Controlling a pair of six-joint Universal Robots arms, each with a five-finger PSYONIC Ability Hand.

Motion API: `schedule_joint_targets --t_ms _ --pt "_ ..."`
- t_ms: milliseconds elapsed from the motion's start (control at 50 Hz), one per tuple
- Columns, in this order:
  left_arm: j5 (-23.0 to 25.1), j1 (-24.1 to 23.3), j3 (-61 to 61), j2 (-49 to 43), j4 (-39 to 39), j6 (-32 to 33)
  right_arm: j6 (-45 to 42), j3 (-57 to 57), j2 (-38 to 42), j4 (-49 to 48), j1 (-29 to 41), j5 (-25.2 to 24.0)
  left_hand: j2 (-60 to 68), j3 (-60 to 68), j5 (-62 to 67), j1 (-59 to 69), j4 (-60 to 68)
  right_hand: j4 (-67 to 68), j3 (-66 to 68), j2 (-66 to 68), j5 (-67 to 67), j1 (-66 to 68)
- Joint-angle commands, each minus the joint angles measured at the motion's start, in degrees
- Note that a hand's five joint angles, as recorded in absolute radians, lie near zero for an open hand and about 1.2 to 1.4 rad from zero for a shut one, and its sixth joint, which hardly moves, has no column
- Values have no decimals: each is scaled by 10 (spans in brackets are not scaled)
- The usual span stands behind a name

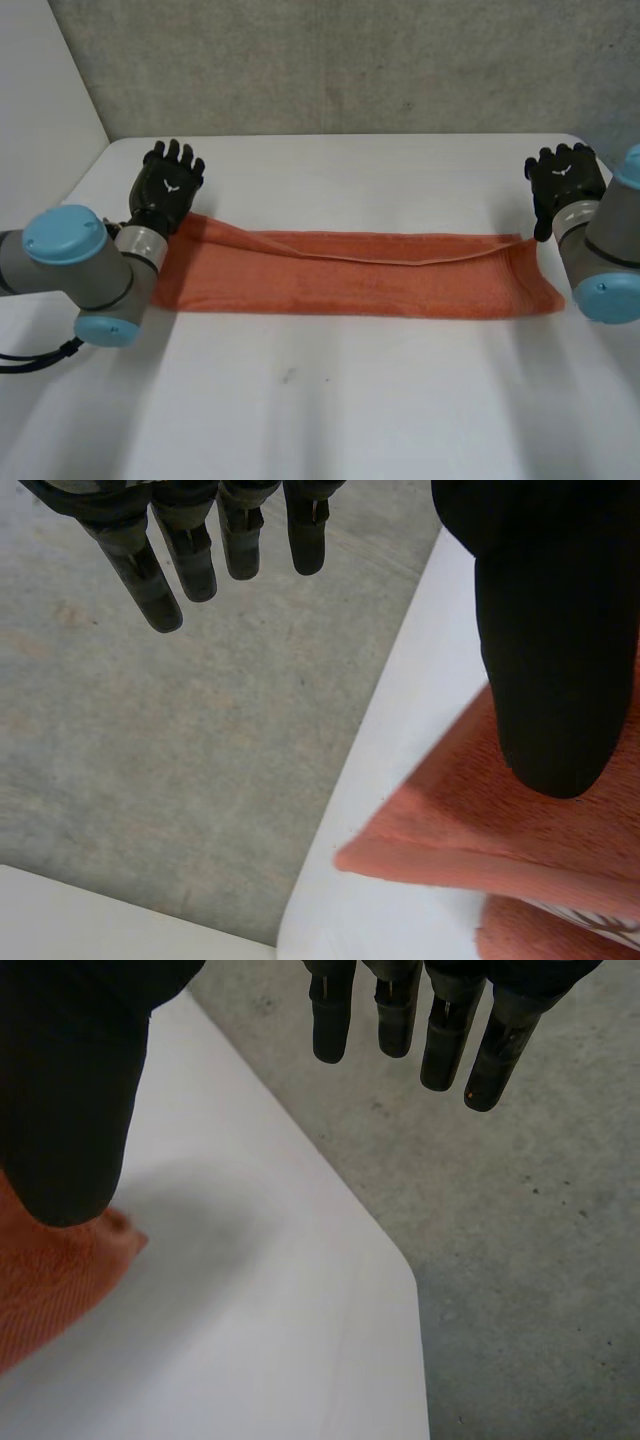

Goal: Fold the laundry

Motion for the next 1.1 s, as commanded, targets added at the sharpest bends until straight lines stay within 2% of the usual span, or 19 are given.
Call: schedule_joint_targets --t_ms 20,60,80,120,180,220,240,280,320,380,580,600,620,640,660,780,840,940,1100 --pt "1 2 -51 60 -3 -5 13 35 -61 58 -2 -39 3 2 -19 -7 1 -36 -23 -27 -44 -24" --pt "3 2 -92 98 -4 -6 13 49 -87 102 -4 -81 13 12 -8 4 11 38 52 47 31 51" --pt "3 2 -92 98 -4 -6 13 49 -87 102 -4 -81 13 12 -8 4 11 39 52 48 31 51" --pt "3 1 -112 116 -5 -6 17 50 -103 158 -4 -111 28 27 7 19 26 174 188 183 167 187" --pt "2 -1 -142 147 -21 -7 22 48 -105 194 -5 -123 62 61 41 53 60 259 273 268 252 271" --pt "4 -3 -157 171 -65 -17 35 40 -105 265 -11 -139 127 126 106 118 125 398 411 407 390 410" --pt "4 -3 -157 171 -65 -17 35 40 -105 266 -12 -139 127 127 106 118 126 399 412 408 391 411" --pt "4 -3 -158 179 -96 -28 44 36 -104 309 -21 -155 129 128 108 120 127 499 513 508 492 512" --pt "7 -1 -149 181 -160 -58 48 34 -99 318 -24 -169 126 125 104 117 124 535 548 544 527 547" --pt "8 0 -141 177 -200 -80 58 25 -77 318 -25 -191 117 117 96 108 116 570 584 579 563 583" --pt "4 0 -148 178 -209 -86 85 -85 42 318 -20 -191 92 91 71 83 90 530 544 539 523 543" --pt "3 0 -149 180 -209 -86 92 -110 59 318 -19 -190 89 88 67 80 87 382 395 391 374 394" --pt "3 0 -149 180 -209 -86 92 -111 59 318 -19 -190 89 88 67 80 87 380 394 389 373 393" --pt "2 -1 -149 182 -209 -87 100 -131 70 317 -19 -188 77 76 56 68 75 42 56 51 35 55" --pt "1 -1 -149 184 -209 -88 107 -145 75 312 -19 -182 69 68 47 60 67 -36 -23 -27 -44 -24" --pt "1 0 -149 185 -209 -88 137 -161 68 266 -19 -141 42 41 20 33 40 -36 -23 -27 -44 -24" --pt "1 1 -150 187 -209 -88 148 -129 34 230 -20 -128 38 38 17 29 36 -36 -23 -27 -44 -24" --pt "1 0 -156 192 -210 -89 152 -4 -66 189 -26 -143 33 32 12 24 31 -36 -23 -27 -44 -24" --pt "1 -1 -176 208 -209 -90 138 123 -121 185 -64 -183 30 29 9 21 28 3 17 12 -4 15"
